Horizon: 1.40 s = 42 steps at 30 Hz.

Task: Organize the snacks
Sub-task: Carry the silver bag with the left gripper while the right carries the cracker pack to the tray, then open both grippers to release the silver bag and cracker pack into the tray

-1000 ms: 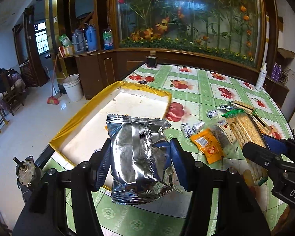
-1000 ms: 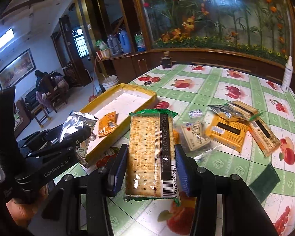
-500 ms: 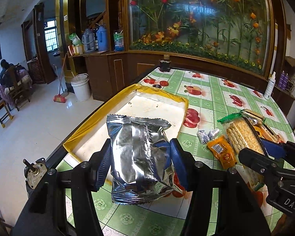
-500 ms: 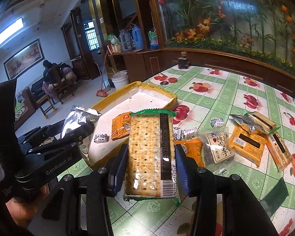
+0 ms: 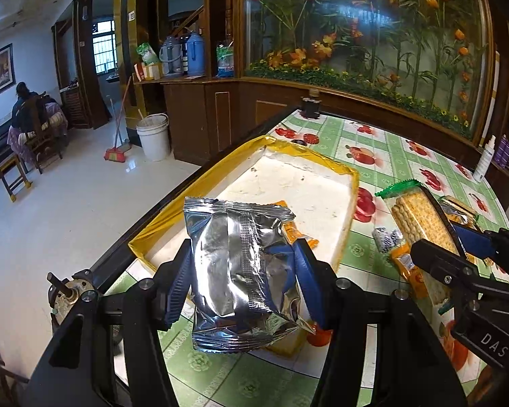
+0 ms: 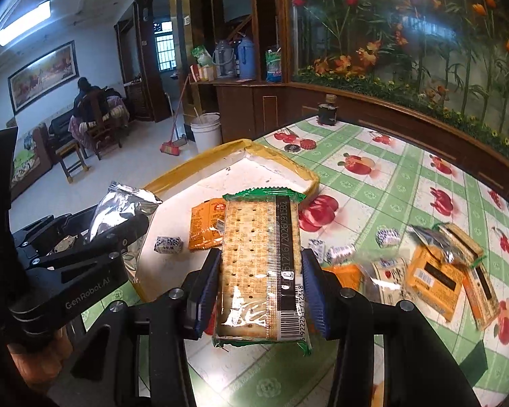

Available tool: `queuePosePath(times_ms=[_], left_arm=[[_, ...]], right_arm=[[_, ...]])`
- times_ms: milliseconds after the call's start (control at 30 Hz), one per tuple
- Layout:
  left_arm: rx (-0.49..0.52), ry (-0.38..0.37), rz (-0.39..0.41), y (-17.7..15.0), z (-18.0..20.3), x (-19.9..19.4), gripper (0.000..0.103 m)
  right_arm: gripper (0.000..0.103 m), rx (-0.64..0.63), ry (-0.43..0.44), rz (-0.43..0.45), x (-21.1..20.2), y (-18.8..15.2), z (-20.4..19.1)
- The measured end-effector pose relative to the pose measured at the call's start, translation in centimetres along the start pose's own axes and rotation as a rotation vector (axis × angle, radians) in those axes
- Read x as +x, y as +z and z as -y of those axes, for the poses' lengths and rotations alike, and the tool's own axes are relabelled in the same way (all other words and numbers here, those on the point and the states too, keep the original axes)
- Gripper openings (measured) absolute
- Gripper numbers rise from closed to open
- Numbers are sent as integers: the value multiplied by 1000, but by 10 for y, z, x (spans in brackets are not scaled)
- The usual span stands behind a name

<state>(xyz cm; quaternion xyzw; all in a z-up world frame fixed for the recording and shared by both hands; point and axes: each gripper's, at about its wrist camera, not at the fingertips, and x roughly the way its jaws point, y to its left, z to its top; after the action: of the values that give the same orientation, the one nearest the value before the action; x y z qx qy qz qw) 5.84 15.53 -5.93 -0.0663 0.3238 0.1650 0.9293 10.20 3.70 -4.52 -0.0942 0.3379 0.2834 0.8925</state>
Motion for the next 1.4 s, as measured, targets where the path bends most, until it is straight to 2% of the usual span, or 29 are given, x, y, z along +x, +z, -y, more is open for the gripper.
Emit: queuePosePath(times_ms=[333,533,867,1000,1067,1133,1167,1233,1333,1400], left_arm=[[-36,32,-45,3,-19,25,57],[-55,53,-62,6,-29,39,57],[-85,83,-109,11,-39,69,57],[-106,65,-135,10,-43,80,57],[-106,71,-150,9,-43,83,59],[-111,76,-150,8,-43,81,65],[-114,77,-144,9,-43,78,69],[-120,77,-112,10,-44,67,69],[-122,67,-55,13,-43,47,75],[-116,57,-21,15,-39,33,77]], right_arm=[[47,-80,-4,-18,42,23,-26],[47,-97,18,-40,80,36,-33],[47,-41,113,-98,139,47,-39],[49,-26,127,-123,151,46,-38],[49,-22,118,-120,152,44,-36],[52,-20,109,-114,149,44,-34],[55,-17,99,-107,145,44,-31],[60,-10,92,-91,134,43,-26],[67,-20,25,-53,104,40,-16],[79,-32,-40,-23,81,36,-10]])
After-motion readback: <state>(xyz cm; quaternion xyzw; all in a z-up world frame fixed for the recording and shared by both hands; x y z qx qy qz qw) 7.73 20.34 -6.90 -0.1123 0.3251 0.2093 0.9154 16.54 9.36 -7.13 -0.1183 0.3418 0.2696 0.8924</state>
